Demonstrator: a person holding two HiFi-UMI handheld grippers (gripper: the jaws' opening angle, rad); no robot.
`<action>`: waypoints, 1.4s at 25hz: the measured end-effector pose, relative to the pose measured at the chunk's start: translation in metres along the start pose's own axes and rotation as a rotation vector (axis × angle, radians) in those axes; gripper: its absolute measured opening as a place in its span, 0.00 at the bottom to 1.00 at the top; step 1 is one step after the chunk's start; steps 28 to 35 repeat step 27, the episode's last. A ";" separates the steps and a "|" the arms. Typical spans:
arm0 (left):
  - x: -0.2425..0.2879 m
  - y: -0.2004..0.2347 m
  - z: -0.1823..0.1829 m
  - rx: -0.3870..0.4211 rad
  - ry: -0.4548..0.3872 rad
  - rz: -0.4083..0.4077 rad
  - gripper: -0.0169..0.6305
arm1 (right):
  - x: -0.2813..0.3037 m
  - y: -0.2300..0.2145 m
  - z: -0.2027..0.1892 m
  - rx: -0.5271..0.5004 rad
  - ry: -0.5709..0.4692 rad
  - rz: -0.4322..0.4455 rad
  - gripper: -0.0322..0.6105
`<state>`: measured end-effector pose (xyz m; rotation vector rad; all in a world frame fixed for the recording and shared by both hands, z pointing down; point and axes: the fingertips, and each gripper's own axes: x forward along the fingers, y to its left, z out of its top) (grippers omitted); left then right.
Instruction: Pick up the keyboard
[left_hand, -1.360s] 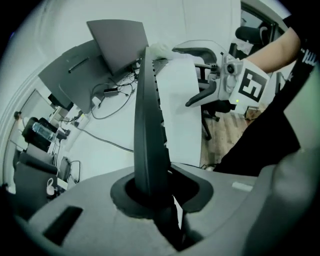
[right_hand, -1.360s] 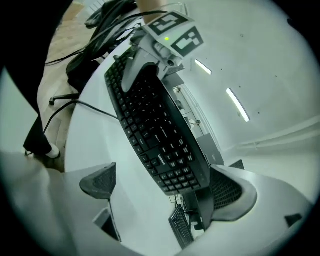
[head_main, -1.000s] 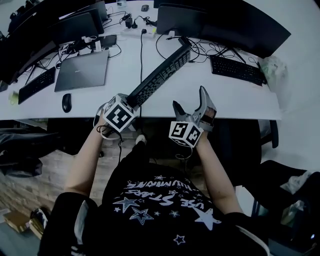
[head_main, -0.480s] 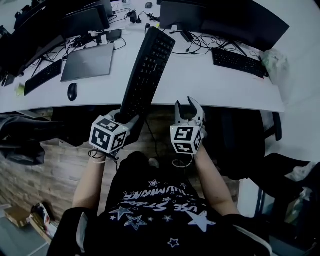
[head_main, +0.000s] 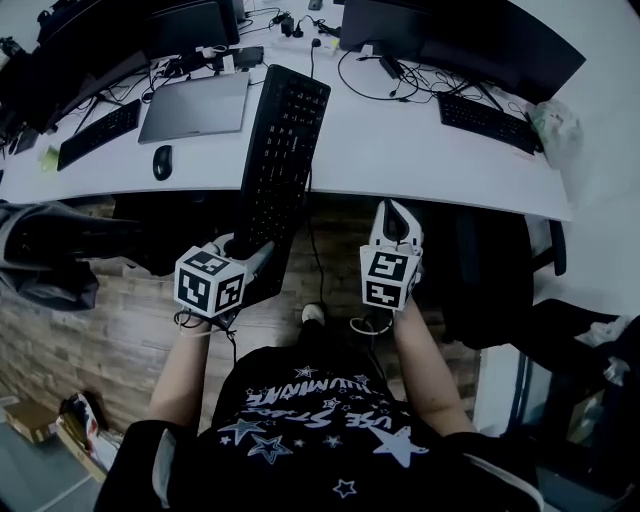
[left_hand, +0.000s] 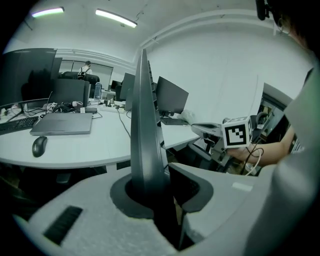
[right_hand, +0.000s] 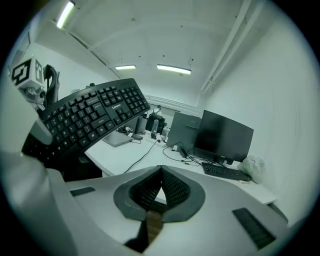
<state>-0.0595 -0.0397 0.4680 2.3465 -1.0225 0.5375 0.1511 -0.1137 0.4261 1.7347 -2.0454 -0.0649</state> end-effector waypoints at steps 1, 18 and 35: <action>-0.008 -0.001 -0.006 -0.006 0.003 -0.003 0.17 | -0.007 0.006 0.000 0.016 0.005 0.000 0.06; -0.089 -0.024 -0.102 0.012 0.056 -0.005 0.17 | -0.124 0.092 -0.017 0.031 0.050 0.013 0.06; -0.114 -0.042 -0.127 0.017 0.053 -0.028 0.17 | -0.157 0.110 -0.023 0.049 0.049 0.012 0.06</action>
